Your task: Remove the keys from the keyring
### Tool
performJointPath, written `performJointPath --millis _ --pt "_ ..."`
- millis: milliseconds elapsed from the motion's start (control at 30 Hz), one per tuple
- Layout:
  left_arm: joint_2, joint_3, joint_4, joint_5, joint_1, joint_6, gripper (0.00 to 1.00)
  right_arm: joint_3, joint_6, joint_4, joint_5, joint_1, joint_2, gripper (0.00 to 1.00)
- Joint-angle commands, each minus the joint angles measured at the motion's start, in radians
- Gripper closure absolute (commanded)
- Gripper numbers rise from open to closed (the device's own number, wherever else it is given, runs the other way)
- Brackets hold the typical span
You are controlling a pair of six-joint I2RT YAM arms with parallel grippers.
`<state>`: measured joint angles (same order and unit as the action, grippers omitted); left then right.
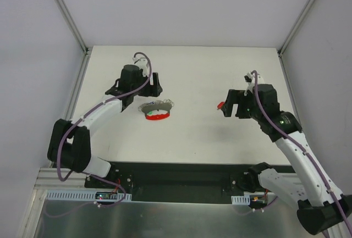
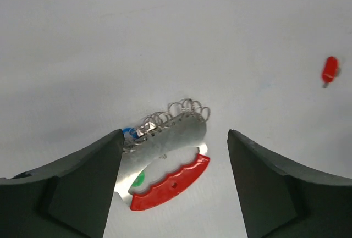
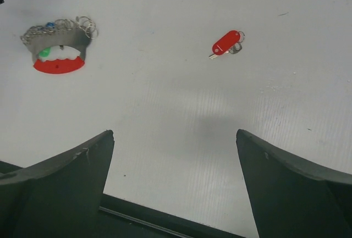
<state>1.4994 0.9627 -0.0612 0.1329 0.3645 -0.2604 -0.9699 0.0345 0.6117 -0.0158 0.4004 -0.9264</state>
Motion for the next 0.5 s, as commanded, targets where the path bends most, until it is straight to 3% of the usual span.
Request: performJointPath --millis 0,33,200,467 --pt "-0.22 0.03 -0.002 0.193 -0.007 0.062 0.06 -0.015 0.045 0.011 0.062 0.006 0.145 0.04" --pt "-0.285 0.019 -0.003 0.235 -0.007 0.067 0.01 -0.013 0.05 0.014 0.06 0.008 0.165 0.04" --pt "-0.467 -0.045 -0.04 0.446 -0.002 0.066 0.01 -0.007 0.068 0.037 0.043 0.009 0.286 0.04" --pt "-0.711 -0.219 -0.162 0.573 0.001 0.061 0.01 0.054 0.077 0.025 0.042 0.008 0.426 0.04"
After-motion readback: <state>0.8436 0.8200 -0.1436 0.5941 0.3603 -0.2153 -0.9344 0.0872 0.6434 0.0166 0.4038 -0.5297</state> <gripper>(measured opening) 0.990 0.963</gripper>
